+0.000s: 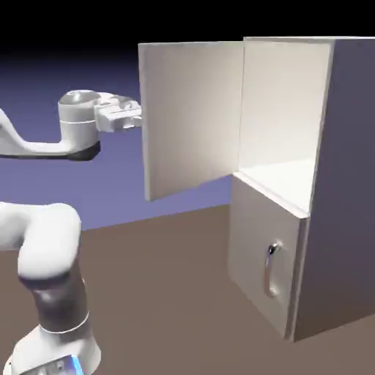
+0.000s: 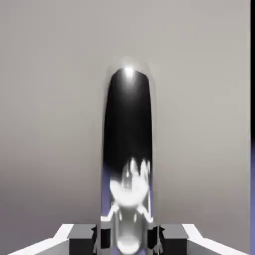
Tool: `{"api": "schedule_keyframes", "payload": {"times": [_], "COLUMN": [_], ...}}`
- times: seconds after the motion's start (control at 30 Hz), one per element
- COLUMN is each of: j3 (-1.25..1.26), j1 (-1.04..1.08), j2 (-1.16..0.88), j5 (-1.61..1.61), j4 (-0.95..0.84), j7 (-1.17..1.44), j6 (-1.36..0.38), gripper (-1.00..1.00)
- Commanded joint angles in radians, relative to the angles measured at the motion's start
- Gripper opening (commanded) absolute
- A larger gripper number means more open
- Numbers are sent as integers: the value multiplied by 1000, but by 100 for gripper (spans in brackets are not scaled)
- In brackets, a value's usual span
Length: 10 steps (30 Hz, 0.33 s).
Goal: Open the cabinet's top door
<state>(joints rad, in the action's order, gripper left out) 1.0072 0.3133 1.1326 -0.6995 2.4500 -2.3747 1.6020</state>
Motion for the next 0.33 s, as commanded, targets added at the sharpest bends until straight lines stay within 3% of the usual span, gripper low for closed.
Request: {"api": "schedule_keyframes", "payload": {"times": [0.0,0.23,0.27,0.3], "j3": [29,201,201,201], "j1": [33,271,271,271], "j2": [-9,-36,-36,-36], "j5": [17,110,110,110], "j4": [-36,-283,-283,-283], "j7": [1,24,24,24], "j6": [-39,-268,-268,-268], "gripper": [-100,-100,100,100]}}
